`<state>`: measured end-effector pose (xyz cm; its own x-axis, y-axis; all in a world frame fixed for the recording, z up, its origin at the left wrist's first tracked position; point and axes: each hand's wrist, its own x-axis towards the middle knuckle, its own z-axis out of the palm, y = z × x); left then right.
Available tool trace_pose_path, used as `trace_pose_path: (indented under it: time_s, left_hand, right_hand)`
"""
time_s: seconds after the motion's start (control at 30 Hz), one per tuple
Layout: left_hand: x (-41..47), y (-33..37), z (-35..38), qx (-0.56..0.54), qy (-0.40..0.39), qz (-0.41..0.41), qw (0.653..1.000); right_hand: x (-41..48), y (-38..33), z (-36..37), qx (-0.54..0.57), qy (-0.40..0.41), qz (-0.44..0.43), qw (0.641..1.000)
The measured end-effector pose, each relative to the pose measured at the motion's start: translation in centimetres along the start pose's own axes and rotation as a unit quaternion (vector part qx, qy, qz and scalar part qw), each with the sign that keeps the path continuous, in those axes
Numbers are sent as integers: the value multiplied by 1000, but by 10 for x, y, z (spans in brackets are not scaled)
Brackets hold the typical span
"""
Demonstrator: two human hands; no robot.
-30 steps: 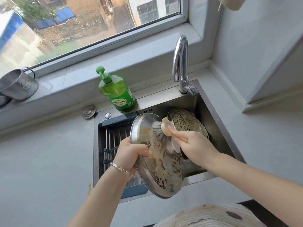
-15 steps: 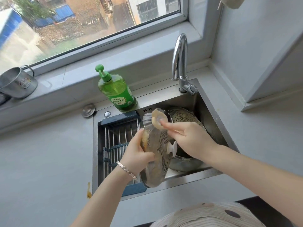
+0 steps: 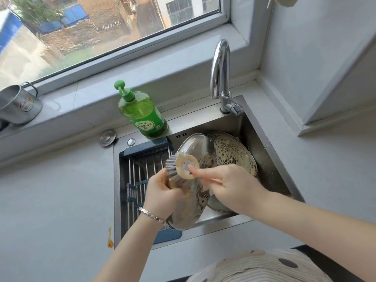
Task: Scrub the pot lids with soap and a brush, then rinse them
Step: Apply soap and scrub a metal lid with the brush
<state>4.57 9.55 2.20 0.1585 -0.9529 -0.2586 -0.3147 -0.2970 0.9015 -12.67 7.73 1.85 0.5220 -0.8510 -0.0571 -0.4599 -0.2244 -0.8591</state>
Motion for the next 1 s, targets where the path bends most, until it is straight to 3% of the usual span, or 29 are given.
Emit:
trace_pose_path:
  time_s: [0.13, 0.27, 0.43, 0.57, 0.73, 0.87, 1.0]
  left_hand:
    - [-4, 3, -2, 18, -19, -6, 1000]
    - [-5, 4, -4, 0, -26, -15, 1000]
    - [-7, 3, -5, -49, -19, -25, 998]
    - [-1, 3, -10, -118, -3, -53, 992]
    - [-1, 11, -9, -152, -17, -51, 987]
    - [6, 13, -11, -164, 14, -49, 985]
    - [3, 19, -9, -168, 20, -46, 984]
  right_hand:
    - [31, 33, -25, 65, 104, 162, 979]
    - [10, 15, -18, 136, 15, 81, 987]
    - [26, 39, -35, 143, 109, 160, 971]
    - [3, 15, -9, 174, 45, 78, 981]
    - [16, 41, -16, 157, 145, 165, 963]
    - [-4, 21, 6, 182, 68, 90, 977]
    - [14, 36, -9, 193, 163, 160, 954]
